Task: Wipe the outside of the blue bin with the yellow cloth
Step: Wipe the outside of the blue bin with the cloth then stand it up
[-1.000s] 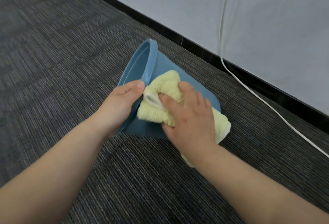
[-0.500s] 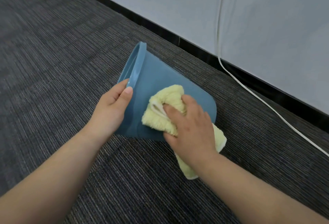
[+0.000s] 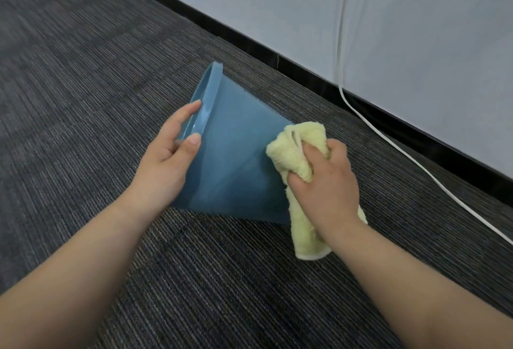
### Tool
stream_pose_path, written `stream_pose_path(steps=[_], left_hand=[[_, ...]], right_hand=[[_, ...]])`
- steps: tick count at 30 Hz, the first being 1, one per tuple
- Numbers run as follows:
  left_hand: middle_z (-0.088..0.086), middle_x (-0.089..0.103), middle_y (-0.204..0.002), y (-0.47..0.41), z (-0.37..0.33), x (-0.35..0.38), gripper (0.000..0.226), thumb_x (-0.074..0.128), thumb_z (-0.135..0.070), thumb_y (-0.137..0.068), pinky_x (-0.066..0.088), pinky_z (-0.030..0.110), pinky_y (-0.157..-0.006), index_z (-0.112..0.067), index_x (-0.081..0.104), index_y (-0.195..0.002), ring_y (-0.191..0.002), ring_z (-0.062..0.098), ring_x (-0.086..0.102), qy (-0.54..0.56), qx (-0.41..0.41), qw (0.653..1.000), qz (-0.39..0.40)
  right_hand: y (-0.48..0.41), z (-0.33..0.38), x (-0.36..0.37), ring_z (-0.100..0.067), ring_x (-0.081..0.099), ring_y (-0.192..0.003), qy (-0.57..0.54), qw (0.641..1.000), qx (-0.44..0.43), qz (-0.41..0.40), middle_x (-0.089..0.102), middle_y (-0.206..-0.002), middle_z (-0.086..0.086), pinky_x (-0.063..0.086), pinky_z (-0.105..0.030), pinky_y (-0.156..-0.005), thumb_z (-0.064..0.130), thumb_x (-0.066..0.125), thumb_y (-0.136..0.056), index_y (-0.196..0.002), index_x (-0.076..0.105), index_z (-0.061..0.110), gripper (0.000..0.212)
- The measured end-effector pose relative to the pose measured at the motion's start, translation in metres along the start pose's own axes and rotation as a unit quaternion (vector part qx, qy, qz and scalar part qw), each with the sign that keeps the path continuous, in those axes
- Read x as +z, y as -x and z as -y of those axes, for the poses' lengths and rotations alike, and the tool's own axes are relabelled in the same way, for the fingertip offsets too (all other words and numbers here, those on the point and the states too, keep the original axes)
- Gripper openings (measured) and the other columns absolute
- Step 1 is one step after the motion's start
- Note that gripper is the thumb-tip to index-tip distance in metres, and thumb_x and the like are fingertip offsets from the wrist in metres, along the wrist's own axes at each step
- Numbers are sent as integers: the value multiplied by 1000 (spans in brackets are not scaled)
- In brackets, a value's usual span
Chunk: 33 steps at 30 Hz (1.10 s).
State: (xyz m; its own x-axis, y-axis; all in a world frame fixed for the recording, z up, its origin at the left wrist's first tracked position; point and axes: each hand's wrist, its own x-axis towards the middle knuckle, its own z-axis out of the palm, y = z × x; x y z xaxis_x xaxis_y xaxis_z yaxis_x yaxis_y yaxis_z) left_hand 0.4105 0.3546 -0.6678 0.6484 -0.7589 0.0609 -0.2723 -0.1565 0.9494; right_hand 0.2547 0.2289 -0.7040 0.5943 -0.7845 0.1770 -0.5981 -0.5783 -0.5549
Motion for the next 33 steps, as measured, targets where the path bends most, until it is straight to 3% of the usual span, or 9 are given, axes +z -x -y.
stream_pose_path(steps=[4, 7, 10, 14, 17, 21, 26, 29, 33], left_hand=[[-35, 66, -74, -1, -1, -1, 43, 37, -14, -93, 47, 6, -59, -55, 43, -102, -70, -12, 62, -4, -6, 1000, -1], [-33, 67, -72, -2, -1, -5, 45, 36, -14, -93, 51, 18, -63, -58, 44, -98, -67, -10, 62, -13, -27, 999, -18], [-20, 67, -73, -2, 2, -9, 48, 38, -18, -93, 45, 29, -70, -64, 46, -93, -64, -11, 60, -22, -50, 998, -36], [-27, 66, -67, 0, 4, -8, 44, 36, -14, -93, 49, 14, -60, -56, 45, -98, -63, -12, 60, -12, -48, 998, -43], [-35, 64, -66, 0, 4, -6, 45, 35, -13, -93, 46, 21, -67, -57, 44, -96, -64, -13, 58, -26, -51, 997, -50], [-35, 62, -60, 1, 2, -5, 43, 35, -9, -92, 43, 3, -52, -51, 45, -96, -57, -15, 56, -19, -42, 996, -71], [-46, 56, -59, 4, -1, 1, 40, 33, -5, -90, 39, 0, -47, -44, 43, -99, -58, -21, 53, -25, -43, 996, -80], [-48, 53, -61, 2, 1, 0, 45, 34, -7, -89, 37, -2, -51, -52, 42, -92, -60, -23, 50, -55, -47, 993, -94], [-44, 54, -63, 1, 2, -1, 40, 34, -5, -88, 35, -2, -49, -40, 44, -103, -57, -23, 48, -43, -46, 992, -110]], right_hand=[[16, 19, 10, -38, 43, -112, 1, 998, -53, 24, 38, -133, -23, 38, -43, -90, 26, 71, -67, -122, 51, 18, 59], [28, 27, 15, -41, 59, -88, 16, 988, -145, 42, 56, -114, -27, 49, -47, -73, 26, 84, -47, -106, 62, 15, 63], [16, 3, 13, -38, 49, -106, 42, 993, -101, 50, 44, -128, -24, 41, -43, -86, 29, 76, -63, -120, 53, 18, 62], [7, -21, 11, -36, 41, -111, 40, 999, 19, 9, 34, -132, -19, 37, -40, -88, 30, 64, -74, -124, 46, 15, 54], [18, -2, 19, -39, 42, -112, 30, 999, -24, 31, 36, -133, -25, 38, -44, -90, 27, 71, -67, -122, 49, 15, 60], [26, -2, 19, -42, 56, -94, 44, 993, -101, 38, 52, -117, -29, 48, -47, -77, 25, 80, -53, -112, 58, 12, 65], [15, -33, 14, -35, 42, -109, 42, 997, 54, 33, 31, -135, -19, 39, -39, -85, 31, 62, -75, -129, 39, 13, 61], [27, -16, 20, -38, 43, -110, 29, 998, 24, 47, 31, -135, -24, 39, -41, -89, 29, 68, -69, -125, 44, 12, 63], [37, -7, 23, -44, 59, -86, 23, 995, -82, 51, 53, -113, -32, 51, -48, -70, 23, 82, -50, -109, 58, 8, 66]])
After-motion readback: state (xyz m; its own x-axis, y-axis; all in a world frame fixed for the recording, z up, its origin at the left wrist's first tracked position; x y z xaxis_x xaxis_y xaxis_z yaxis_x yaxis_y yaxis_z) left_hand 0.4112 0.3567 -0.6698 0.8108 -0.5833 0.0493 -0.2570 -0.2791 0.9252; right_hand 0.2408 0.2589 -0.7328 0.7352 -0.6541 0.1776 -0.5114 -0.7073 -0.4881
